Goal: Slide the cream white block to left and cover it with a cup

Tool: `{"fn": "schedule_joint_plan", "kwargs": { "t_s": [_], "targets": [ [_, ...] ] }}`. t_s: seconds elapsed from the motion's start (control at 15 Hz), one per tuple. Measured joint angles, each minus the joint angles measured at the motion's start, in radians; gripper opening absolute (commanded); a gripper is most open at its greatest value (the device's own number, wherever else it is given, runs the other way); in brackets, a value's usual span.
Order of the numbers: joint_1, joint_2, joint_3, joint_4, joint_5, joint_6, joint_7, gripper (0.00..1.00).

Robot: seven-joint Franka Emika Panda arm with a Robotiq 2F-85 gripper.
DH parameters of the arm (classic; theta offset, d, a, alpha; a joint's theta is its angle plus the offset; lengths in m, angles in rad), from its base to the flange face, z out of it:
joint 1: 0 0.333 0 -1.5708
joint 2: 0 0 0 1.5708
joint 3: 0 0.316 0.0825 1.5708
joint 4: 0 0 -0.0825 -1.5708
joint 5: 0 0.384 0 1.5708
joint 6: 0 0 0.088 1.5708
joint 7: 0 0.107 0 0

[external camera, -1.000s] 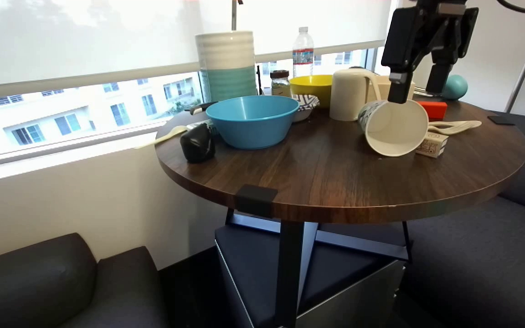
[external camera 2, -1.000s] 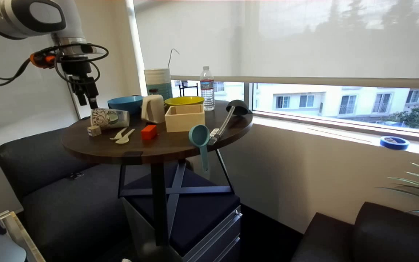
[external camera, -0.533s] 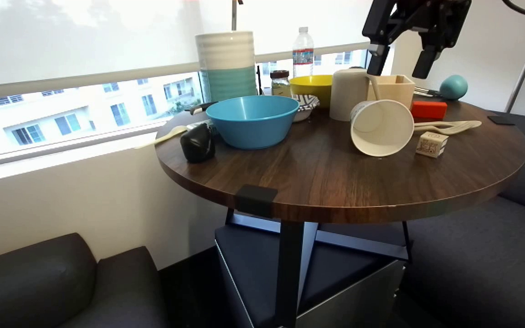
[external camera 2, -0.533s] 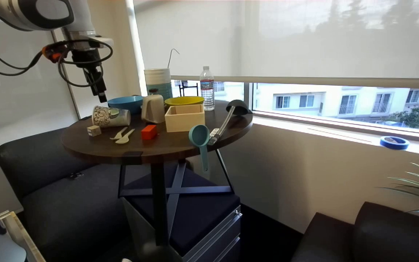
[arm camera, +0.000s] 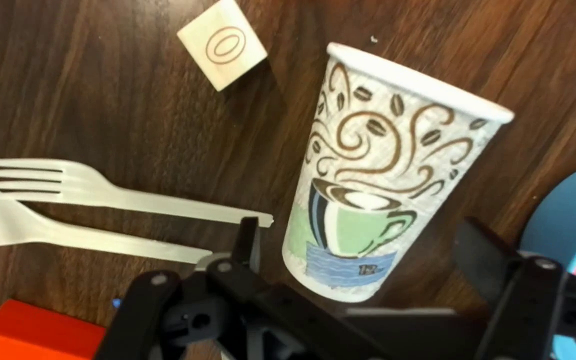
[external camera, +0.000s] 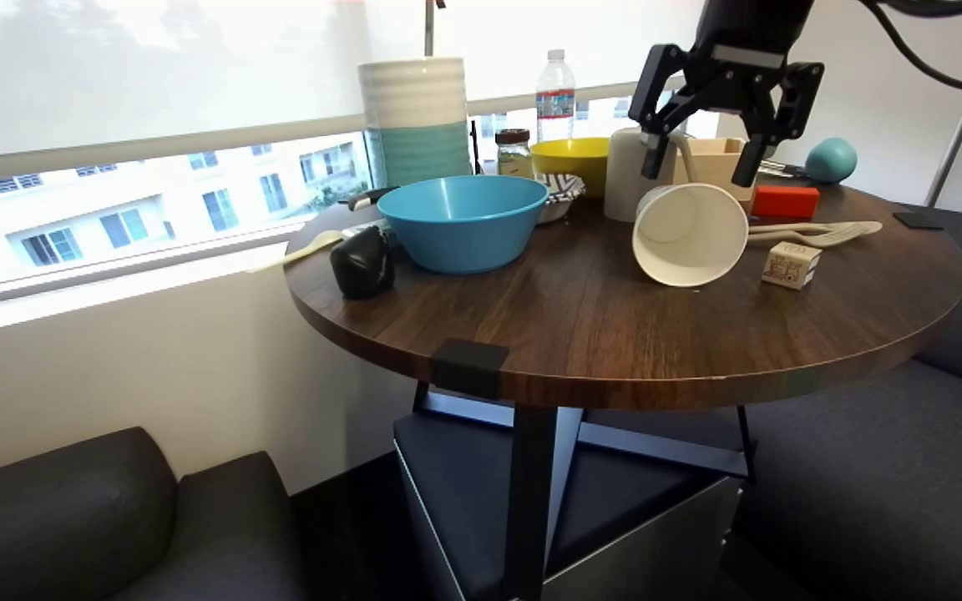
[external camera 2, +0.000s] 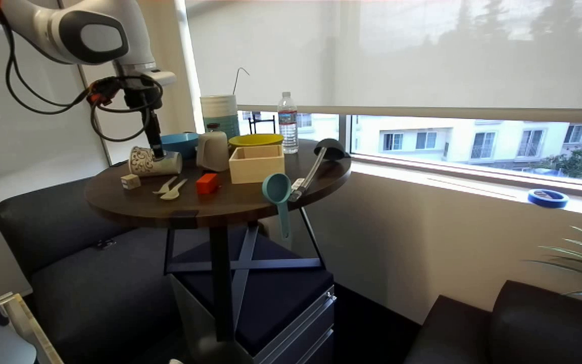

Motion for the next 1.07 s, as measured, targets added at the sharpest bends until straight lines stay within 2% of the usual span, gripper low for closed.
{"fn": "schedule_joint_plan", "kwargs": {
  "t_s": [0.47, 1.0, 1.07],
  "targets": [
    [-0.001, 0.095, 0.008, 0.014, -0.006, 0.076, 0.113, 1.00],
    [-0.001, 0.136, 0.001, 0.017, -0.018, 0.120, 0.112, 1.00],
    [-0.001, 0.137, -0.001, 0.017, -0.018, 0.124, 0.108, 0.76]
  ]
}}
